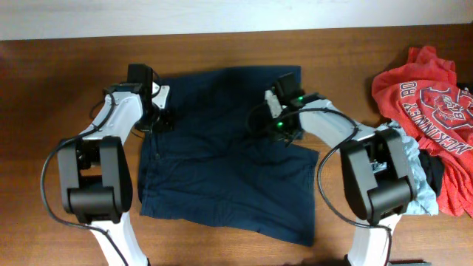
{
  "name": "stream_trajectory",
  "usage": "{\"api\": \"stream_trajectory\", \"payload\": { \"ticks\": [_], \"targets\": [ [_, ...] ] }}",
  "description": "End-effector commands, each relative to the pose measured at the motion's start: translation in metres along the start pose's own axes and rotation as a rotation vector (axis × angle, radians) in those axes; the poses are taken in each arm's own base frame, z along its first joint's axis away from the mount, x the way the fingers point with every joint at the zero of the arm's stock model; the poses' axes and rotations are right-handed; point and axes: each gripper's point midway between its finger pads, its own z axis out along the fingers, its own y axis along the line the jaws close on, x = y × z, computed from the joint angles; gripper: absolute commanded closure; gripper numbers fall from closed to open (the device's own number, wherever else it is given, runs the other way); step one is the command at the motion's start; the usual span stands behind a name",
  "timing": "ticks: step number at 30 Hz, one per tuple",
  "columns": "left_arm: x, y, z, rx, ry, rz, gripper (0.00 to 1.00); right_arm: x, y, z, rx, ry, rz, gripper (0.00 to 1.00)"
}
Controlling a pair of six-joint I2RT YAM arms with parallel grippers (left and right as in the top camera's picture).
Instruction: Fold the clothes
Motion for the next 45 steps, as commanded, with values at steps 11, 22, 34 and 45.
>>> {"api": "stream_trajectory", "payload": {
  "ticks": [11,22,34,45],
  "targets": [
    [0.014,0.029,0.004,-0.084,0.051,-0.021,1.00,0.030,-0.111,-0.027,0.149,0.076,0.364,0.96],
    [-0.044,0.007,-0.072,-0.034,-0.180,0.021,1.00,-0.056,-0.017,-0.126,-0.195,-0.292,0.134,0.96],
    [-0.106,-0.021,-0.029,-0.032,-0.379,0.235,0.99,-0.079,0.029,-0.037,-0.170,-0.284,0.001,0.91],
    [-0.089,0.043,0.013,-0.225,-0.267,0.148,0.93,-0.038,-0.047,0.001,0.077,-0.117,0.119,0.92]
  ]
}}
